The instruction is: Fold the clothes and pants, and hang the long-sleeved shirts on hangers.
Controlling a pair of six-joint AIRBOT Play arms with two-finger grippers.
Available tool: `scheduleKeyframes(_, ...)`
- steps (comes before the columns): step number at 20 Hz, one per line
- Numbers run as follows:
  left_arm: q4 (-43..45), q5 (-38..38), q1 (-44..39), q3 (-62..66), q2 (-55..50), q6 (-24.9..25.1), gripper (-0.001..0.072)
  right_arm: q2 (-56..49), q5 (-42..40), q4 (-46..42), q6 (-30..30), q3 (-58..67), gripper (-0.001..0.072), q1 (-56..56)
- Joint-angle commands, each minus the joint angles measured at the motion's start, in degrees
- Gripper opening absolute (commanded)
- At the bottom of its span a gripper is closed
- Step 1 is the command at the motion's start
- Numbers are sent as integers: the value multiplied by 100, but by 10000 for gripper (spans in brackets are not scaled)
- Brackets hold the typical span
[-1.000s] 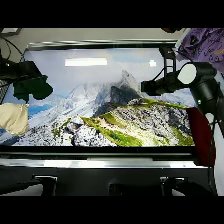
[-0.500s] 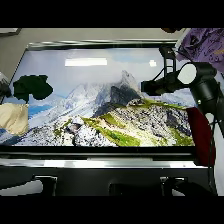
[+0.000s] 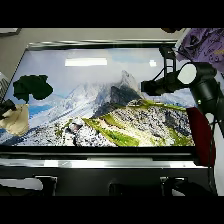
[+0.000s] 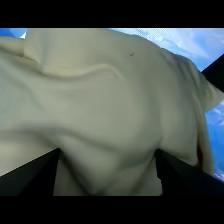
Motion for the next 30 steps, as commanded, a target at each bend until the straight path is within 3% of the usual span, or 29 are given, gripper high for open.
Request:
scheduleKeyframes(1,-212,-50,24,-52,-361,0,223,4,2,2,210,4,37,4)
scheduleKeyframes(2,-310,-116,9,-42,-321,42,15,4,2,0,208,4,37,4)
scheduleKeyframes(6,-396,-621,-243,74,175,-118,14,4,28,0,219,4,37,4)
scheduleKeyframes(10,-487,-1119,-1185,72,1305,-363,14,4,153,-2,625,11,37,4)
scheduleKeyframes(16,-1991,-1126,-3574,74,2529,-407,14,254,868,-505,654,11,91,4)
scheduleKeyframes(20,-2413,-741,-5460,72,2291,-470,15,632,1344,-1187,649,11,91,4)
scheduleKeyframes(23,-2413,-210,-6535,72,1709,-1021,19,787,1709,-1563,553,9,98,4)
scheduleKeyframes(26,-2461,105,-7060,74,920,-1416,110,789,1915,-1670,308,4,98,4)
scheduleKeyframes(27,-2597,116,-7077,74,704,-1469,384,789,1891,-1674,267,4,106,4)
scheduleKeyframes(28,-2837,96,-7018,74,577,-1456,669,789,1829,-1679,236,4,286,4)
scheduleKeyframes(29,-3084,31,-6878,74,527,-1451,720,789,1775,-1676,240,4,550,4)
scheduleKeyframes(30,-3213,-76,-6695,76,557,-1373,720,789,1711,-1711,208,4,631,2)
